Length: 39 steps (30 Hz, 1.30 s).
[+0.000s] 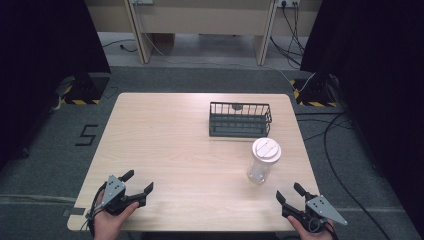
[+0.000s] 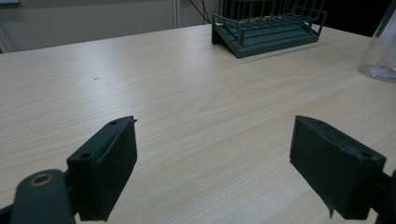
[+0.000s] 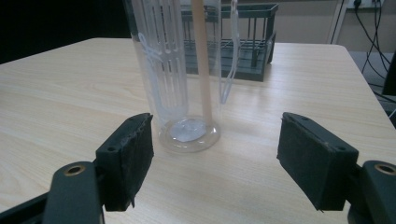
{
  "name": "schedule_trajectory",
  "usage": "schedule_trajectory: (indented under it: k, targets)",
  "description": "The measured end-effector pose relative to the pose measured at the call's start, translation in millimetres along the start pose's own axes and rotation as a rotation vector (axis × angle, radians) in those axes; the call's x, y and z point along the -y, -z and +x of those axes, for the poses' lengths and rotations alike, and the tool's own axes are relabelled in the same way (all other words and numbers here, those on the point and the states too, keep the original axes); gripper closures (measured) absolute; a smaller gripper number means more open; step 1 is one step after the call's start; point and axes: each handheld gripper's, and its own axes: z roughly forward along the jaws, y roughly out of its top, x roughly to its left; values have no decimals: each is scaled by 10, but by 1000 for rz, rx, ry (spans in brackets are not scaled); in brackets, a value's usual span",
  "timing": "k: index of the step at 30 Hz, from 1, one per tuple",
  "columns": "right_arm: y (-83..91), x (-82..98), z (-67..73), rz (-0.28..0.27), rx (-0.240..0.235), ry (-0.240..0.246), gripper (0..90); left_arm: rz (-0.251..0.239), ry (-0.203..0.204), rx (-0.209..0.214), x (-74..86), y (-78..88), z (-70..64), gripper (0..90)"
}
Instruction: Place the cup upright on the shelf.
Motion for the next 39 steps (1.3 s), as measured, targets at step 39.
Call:
schedule_trajectory:
  k: [39]
  targets:
    - [-754,-248,181,55,-29,50,185,1,4,6,7,1,4,144]
